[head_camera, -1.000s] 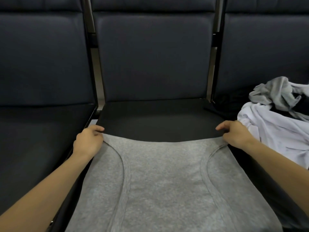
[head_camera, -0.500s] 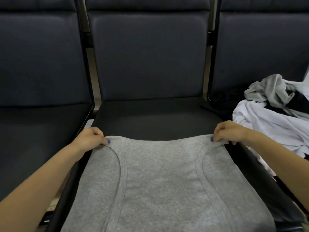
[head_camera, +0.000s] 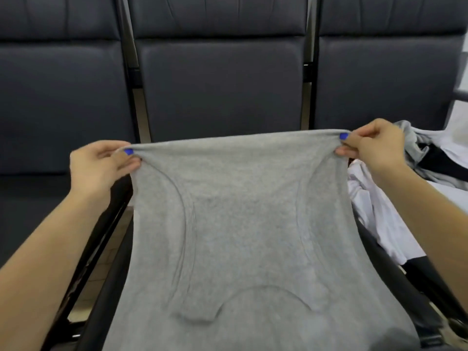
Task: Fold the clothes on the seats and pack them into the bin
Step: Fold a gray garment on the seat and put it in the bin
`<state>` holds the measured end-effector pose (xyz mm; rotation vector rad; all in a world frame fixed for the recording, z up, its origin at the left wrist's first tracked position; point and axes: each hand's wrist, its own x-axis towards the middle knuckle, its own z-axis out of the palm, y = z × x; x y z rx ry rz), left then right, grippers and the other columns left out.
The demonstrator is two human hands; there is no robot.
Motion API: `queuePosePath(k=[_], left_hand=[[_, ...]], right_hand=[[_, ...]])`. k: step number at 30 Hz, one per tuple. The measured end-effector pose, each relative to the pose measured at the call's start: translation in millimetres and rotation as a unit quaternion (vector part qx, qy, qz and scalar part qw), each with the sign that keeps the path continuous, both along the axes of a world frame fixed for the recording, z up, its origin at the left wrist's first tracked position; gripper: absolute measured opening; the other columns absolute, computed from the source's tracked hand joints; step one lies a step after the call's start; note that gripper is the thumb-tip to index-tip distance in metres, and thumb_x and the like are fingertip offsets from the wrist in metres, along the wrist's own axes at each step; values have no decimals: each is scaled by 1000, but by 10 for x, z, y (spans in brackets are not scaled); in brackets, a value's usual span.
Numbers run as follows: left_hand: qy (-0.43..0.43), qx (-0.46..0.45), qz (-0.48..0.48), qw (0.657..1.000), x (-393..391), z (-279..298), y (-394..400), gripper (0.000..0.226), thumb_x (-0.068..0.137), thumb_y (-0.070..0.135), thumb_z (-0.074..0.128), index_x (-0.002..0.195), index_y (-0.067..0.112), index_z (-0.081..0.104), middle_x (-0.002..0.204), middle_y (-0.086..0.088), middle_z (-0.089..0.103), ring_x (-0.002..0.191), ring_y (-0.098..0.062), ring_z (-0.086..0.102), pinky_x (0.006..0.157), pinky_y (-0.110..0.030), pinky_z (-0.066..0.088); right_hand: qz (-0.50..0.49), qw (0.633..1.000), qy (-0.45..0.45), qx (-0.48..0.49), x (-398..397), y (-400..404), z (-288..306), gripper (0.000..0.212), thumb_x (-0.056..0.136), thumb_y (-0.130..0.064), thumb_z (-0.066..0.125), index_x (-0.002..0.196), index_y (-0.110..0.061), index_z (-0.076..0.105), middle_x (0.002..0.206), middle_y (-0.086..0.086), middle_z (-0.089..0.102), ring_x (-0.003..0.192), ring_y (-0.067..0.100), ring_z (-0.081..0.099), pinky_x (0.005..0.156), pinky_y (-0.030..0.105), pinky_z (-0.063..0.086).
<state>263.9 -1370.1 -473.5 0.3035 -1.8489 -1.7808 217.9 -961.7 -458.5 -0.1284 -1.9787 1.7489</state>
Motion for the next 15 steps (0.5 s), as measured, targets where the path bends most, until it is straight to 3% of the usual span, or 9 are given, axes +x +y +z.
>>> queuePosePath(k=[4, 7, 11, 15], left_hand=[[61, 65, 11, 996, 5, 149, 117, 12, 92, 4, 59, 90, 14, 64, 95, -4, 67, 87, -11, 70, 78, -18, 54], [56, 69, -3, 996, 48, 133, 135, 13, 92, 3, 58, 91, 14, 65, 96, -3, 67, 90, -12, 70, 81, -20, 54], [20, 50, -16, 998, 206, -26, 130, 13, 91, 4, 59, 93, 15, 66, 98, -3, 68, 92, -12, 70, 81, -21, 55], [-21, 2, -47, 999, 446, -240, 102, 12, 89, 9, 61, 95, 16, 68, 99, -7, 71, 92, -16, 71, 78, -23, 57]], right_hand=[[0, 998, 67, -16, 40, -41, 34, 28, 87, 3, 63, 71, -13, 47, 80, 9, 57, 77, 16, 69, 72, 21, 56], [6, 999, 53, 11, 95, -31, -44, 27, 86, 1, 65, 72, -13, 48, 80, 6, 57, 83, 17, 68, 75, 24, 58], [14, 998, 22, 50, 240, 39, -193, 24, 87, 2, 64, 73, -12, 50, 79, 5, 57, 71, 10, 69, 69, 19, 58], [64, 996, -25, 53, 531, 122, -351, 25, 87, 7, 59, 72, -10, 48, 74, 12, 57, 57, 13, 68, 56, 24, 58]])
